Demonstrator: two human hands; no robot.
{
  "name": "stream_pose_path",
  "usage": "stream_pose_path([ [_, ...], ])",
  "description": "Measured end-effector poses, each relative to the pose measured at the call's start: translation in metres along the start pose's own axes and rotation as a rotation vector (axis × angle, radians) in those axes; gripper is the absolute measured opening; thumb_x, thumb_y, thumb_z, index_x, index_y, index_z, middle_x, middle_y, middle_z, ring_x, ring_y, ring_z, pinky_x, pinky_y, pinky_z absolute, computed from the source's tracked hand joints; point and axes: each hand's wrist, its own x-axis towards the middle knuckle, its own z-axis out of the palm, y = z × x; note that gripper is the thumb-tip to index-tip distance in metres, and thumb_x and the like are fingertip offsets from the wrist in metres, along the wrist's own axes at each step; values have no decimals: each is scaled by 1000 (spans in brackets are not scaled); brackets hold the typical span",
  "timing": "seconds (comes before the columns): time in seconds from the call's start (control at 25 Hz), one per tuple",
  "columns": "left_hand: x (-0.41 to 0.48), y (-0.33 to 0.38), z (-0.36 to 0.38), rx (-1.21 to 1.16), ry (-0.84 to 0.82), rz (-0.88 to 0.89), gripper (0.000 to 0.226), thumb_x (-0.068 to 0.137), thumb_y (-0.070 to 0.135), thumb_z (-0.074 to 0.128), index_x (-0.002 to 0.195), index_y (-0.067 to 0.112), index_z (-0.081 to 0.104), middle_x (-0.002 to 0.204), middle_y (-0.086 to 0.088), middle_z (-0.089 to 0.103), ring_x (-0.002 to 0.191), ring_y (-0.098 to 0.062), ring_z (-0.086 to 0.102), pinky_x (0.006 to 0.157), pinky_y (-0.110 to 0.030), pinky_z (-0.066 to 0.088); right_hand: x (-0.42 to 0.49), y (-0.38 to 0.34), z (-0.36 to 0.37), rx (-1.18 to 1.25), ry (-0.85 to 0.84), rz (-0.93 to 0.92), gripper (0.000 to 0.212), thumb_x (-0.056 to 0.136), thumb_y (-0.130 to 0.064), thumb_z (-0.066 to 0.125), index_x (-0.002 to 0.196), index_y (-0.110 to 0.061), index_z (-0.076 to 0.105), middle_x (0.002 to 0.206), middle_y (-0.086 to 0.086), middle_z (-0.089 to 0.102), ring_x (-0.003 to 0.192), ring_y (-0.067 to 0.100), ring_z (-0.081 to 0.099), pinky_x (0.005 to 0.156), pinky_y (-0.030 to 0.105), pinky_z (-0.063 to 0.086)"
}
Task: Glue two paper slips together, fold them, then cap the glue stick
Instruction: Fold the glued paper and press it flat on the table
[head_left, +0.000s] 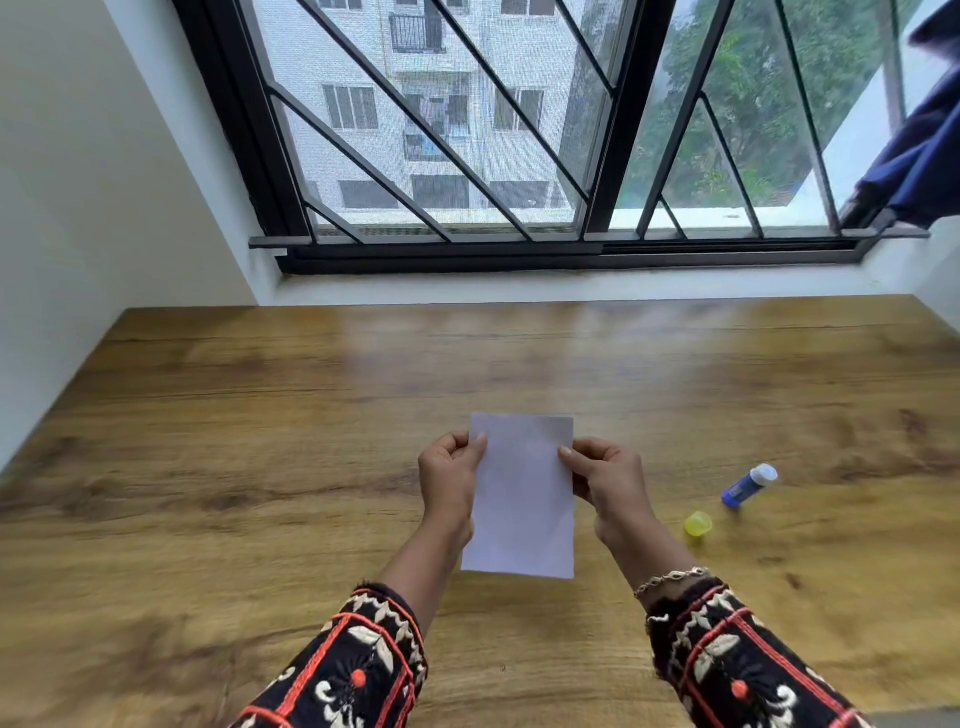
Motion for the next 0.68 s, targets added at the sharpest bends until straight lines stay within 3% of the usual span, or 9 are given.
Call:
stream_pose_path([
  [0.48, 4, -4, 0, -7, 30, -49, 20, 86, 10, 62, 66, 9, 61, 78, -18, 63, 75, -30, 59, 77, -53, 52, 5, 4, -5, 15, 20, -16, 20, 77, 7, 61, 65, -8, 66, 51, -5, 69, 51, 8, 64, 48, 18, 52],
  [0.68, 4, 8, 3, -54, 2, -31, 17, 83, 2, 63, 69, 10, 60, 69, -5, 61, 59, -15, 61, 55, -24, 51, 7, 3, -6, 25, 33, -30, 21, 77, 8, 60, 63, -7, 64, 48, -6, 67, 48, 5, 62, 46, 17, 50],
])
